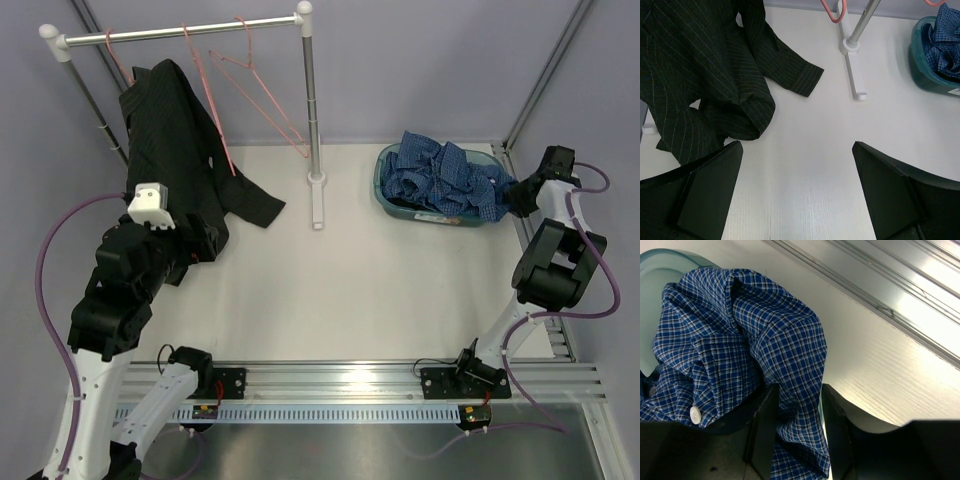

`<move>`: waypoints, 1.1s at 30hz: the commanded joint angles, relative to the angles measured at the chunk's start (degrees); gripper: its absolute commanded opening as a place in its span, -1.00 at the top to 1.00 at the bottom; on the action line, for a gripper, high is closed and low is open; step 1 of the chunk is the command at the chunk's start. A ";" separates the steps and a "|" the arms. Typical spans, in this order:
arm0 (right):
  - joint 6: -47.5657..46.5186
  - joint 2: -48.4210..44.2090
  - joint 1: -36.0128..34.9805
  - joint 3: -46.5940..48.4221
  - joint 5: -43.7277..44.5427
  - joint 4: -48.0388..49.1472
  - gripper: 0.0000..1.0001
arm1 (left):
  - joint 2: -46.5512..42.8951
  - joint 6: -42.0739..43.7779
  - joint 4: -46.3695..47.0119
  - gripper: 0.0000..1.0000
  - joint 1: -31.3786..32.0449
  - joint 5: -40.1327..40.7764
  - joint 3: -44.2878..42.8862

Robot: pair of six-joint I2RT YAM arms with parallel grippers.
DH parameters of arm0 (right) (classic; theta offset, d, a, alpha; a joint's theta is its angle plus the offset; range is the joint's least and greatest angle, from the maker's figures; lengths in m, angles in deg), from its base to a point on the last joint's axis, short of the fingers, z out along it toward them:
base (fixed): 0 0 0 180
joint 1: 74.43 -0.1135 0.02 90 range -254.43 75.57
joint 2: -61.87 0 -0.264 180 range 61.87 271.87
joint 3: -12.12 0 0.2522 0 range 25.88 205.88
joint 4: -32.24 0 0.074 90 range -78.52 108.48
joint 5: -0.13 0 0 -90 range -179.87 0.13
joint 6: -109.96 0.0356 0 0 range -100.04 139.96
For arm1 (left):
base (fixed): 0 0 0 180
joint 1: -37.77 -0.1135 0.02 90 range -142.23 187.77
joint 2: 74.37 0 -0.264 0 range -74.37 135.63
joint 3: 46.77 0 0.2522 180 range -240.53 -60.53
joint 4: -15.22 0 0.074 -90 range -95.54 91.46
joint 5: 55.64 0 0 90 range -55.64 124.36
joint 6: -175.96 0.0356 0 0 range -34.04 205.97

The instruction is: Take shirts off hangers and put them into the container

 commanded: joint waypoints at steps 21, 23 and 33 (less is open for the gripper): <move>-5.36 8.88 -12.23 17.26 -7.95 -2.10 1.00 | 1.99 -0.28 2.66 -0.98 0.20 0.00 -0.28; -4.22 11.88 -12.93 19.11 -7.25 -6.48 1.00 | 1.90 -0.36 2.57 -0.98 0.20 0.18 -0.28; -0.61 19.63 -13.64 21.31 0.05 -15.47 0.72 | 2.34 -0.19 2.04 -0.98 0.20 0.71 -1.33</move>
